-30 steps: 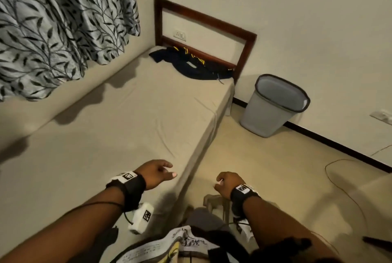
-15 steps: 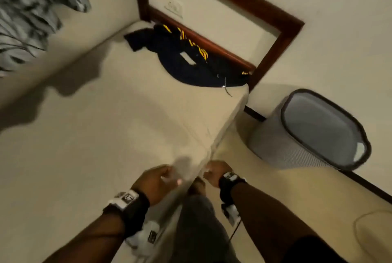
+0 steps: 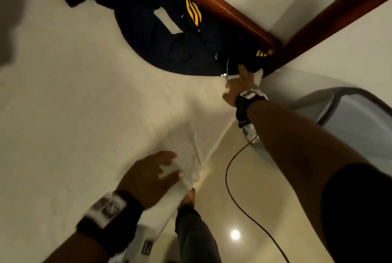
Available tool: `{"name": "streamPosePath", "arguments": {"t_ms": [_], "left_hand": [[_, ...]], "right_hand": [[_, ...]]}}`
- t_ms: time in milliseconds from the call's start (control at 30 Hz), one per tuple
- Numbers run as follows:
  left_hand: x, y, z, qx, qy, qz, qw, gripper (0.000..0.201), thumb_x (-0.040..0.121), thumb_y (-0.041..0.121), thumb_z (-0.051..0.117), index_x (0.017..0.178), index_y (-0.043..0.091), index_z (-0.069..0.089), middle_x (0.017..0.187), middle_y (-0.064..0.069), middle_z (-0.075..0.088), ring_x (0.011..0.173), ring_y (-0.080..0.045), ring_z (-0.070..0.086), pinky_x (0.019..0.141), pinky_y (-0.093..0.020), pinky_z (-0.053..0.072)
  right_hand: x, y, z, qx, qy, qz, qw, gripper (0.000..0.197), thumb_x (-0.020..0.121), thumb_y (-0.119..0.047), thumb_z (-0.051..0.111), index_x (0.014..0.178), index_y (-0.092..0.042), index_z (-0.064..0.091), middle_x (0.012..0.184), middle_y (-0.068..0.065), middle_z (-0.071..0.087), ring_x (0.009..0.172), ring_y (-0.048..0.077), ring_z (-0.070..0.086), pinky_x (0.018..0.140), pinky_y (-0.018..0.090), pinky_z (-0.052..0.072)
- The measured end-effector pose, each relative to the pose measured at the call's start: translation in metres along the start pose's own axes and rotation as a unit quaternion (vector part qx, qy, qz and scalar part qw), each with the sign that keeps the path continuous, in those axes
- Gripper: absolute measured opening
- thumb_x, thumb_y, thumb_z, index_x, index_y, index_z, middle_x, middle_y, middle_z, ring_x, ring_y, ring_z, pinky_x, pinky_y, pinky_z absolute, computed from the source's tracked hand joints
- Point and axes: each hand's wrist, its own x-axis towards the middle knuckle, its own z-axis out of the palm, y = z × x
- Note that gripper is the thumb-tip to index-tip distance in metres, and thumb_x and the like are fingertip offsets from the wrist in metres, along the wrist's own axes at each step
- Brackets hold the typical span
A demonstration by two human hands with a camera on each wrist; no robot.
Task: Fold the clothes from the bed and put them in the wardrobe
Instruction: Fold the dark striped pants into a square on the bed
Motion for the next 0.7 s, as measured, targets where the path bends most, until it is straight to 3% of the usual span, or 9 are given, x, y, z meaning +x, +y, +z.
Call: {"name": "streamPosePath", "arguments": {"t_ms": [133,233,367,433,500,567,600,633,700], "left_hand": [[-0.017,-0.05,0.013,0.012,-0.051,-0.058,0.997,0.076,0.056,0.097,0.042,0.121,0.06,0.045,0.118,0.029,0.058,0.096,0.003,0.061,0.079,-0.009,0.047],[-0.033,-0.084,0.023,-0.017,-0.016,-0.106,0.994,0.085,0.039,0.107,0.042,0.113,0.065,0.052,0.11,0.029,0.065,0.091,0.009,0.062,0.076,-0.009,0.05],[-0.051,-0.104,0.033,-0.054,0.01,-0.133,0.99,0.081,0.034,0.107,0.047,0.106,0.069,0.057,0.103,0.027,0.068,0.089,0.005,0.064,0.074,-0.01,0.051],[-0.064,-0.104,0.03,-0.047,0.024,-0.112,0.992,0.083,0.035,0.107,0.044,0.106,0.067,0.056,0.101,0.033,0.067,0.09,0.011,0.063,0.073,-0.009,0.05],[-0.077,-0.091,0.026,-0.05,0.048,-0.099,0.993,0.085,0.037,0.107,0.045,0.108,0.062,0.057,0.101,0.034,0.067,0.093,0.015,0.06,0.071,-0.006,0.049],[-0.099,-0.079,0.014,-0.066,0.078,-0.069,0.992,0.082,0.043,0.105,0.05,0.111,0.06,0.056,0.108,0.026,0.069,0.097,0.011,0.061,0.078,-0.006,0.048],[-0.114,-0.075,0.005,-0.055,0.085,-0.046,0.994,0.076,0.051,0.098,0.058,0.116,0.06,0.052,0.119,0.029,0.063,0.102,0.01,0.061,0.086,-0.008,0.048],[-0.124,-0.07,0.0,-0.03,0.096,-0.017,0.995,0.072,0.062,0.086,0.066,0.126,0.059,0.046,0.133,0.032,0.052,0.113,0.01,0.055,0.099,-0.012,0.044],[-0.158,-0.072,-0.02,0.055,0.145,0.032,0.987,0.085,0.074,0.06,0.073,0.149,0.049,0.033,0.149,0.03,0.03,0.135,0.005,0.033,0.117,-0.02,0.028]], "right_hand": [[0.092,0.02,-0.007,0.013,-0.004,0.063,0.998,0.065,0.071,-0.063,0.064,0.125,-0.029,0.054,0.168,0.0,-0.014,0.153,0.041,-0.009,0.112,0.068,0.025],[0.091,0.018,-0.015,0.033,-0.03,0.057,0.997,0.089,0.077,-0.062,0.058,0.154,-0.028,0.03,0.165,0.011,0.018,0.151,0.04,0.014,0.118,0.061,0.023],[0.062,0.012,-0.032,0.161,0.069,0.03,0.984,0.041,0.091,-0.043,0.065,0.121,-0.015,0.063,0.124,0.013,0.064,0.115,0.034,0.061,0.097,0.043,0.05],[0.032,-0.004,-0.035,0.248,0.131,0.03,0.959,0.015,0.09,-0.032,0.068,0.1,-0.021,0.066,0.103,0.007,0.068,0.097,0.028,0.063,0.091,0.039,0.051],[-0.007,-0.029,-0.023,0.389,0.16,0.031,0.907,0.019,0.086,-0.02,0.071,0.096,-0.023,0.055,0.087,0.004,0.062,0.084,0.026,0.057,0.086,0.041,0.051],[-0.074,-0.072,-0.008,0.509,0.114,0.015,0.853,0.033,0.083,-0.012,0.07,0.11,-0.021,0.053,0.092,0.004,0.059,0.086,0.027,0.059,0.082,0.039,0.053],[-0.12,-0.101,-0.009,0.533,0.038,-0.009,0.845,0.042,0.081,-0.01,0.074,0.118,-0.015,0.055,0.095,0.005,0.059,0.086,0.022,0.061,0.075,0.027,0.052],[-0.162,-0.128,-0.004,0.528,-0.062,-0.054,0.845,0.047,0.077,-0.008,0.081,0.117,-0.007,0.057,0.089,0.006,0.06,0.076,0.015,0.062,0.063,0.015,0.048],[-0.261,-0.192,-0.001,0.432,-0.159,-0.218,0.861,0.032,0.082,-0.003,0.075,0.11,0.003,0.06,0.07,0.006,0.062,0.051,0.006,0.06,0.049,0.013,0.043]]}}
